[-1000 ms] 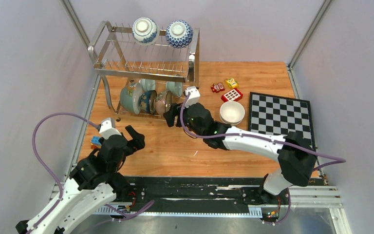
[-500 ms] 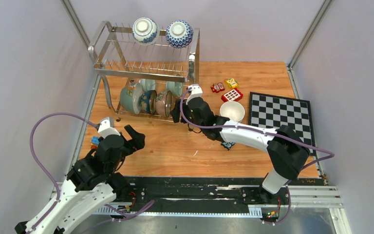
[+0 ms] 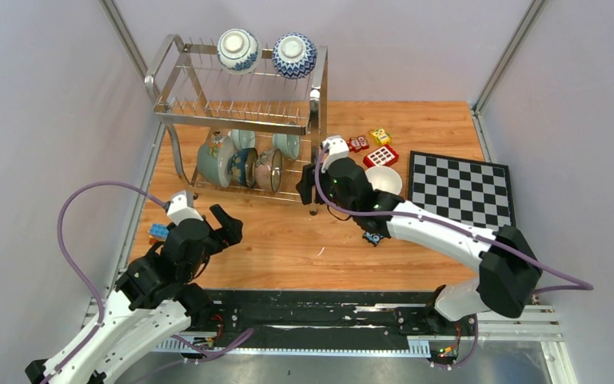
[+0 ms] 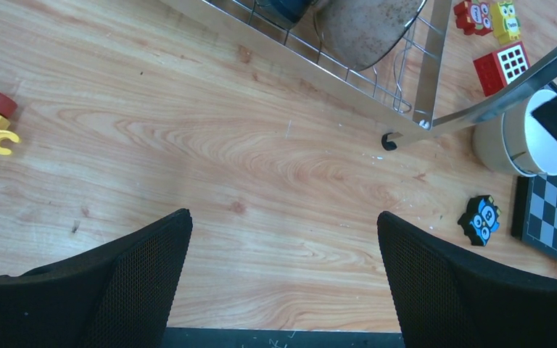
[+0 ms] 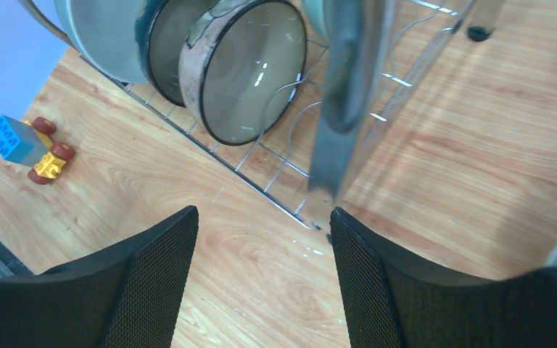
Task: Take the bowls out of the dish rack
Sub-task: Adjust the dish rack at the center of the board.
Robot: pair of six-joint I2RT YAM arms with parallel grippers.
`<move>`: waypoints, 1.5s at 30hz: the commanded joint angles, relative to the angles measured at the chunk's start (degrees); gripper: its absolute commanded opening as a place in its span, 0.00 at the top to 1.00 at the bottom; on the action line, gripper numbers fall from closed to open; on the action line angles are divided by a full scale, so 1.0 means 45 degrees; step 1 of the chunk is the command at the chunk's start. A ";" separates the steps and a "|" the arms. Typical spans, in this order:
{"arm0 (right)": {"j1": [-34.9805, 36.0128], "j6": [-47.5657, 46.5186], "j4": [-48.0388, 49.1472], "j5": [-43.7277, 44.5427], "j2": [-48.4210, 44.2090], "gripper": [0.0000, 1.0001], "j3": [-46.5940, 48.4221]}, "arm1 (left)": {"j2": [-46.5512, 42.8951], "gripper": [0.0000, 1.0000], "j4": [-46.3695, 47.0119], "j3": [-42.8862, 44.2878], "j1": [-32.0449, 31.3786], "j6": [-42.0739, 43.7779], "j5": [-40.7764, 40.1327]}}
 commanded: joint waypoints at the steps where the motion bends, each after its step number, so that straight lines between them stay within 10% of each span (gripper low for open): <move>1: -0.0230 -0.0836 -0.1382 0.1051 -0.0636 0.29 -0.0640 | 0.0217 0.00 0.0630 -0.0249 0.0066 0.0181 0.0213; 13: -0.0418 -0.0656 -0.1757 0.1959 0.1577 0.31 0.0845 | 0.0659 0.00 0.0794 -0.0291 0.0066 -0.0066 0.1015; 28: -0.2031 -0.0705 -0.3039 0.2393 0.3301 0.61 0.2341 | 0.0293 0.00 0.0585 -0.0222 0.0066 0.0105 0.0890; 45: -0.3964 -0.1187 -0.3596 0.1814 0.4852 0.60 0.4125 | 0.0154 0.00 0.0400 -0.0269 0.0066 0.0434 0.0662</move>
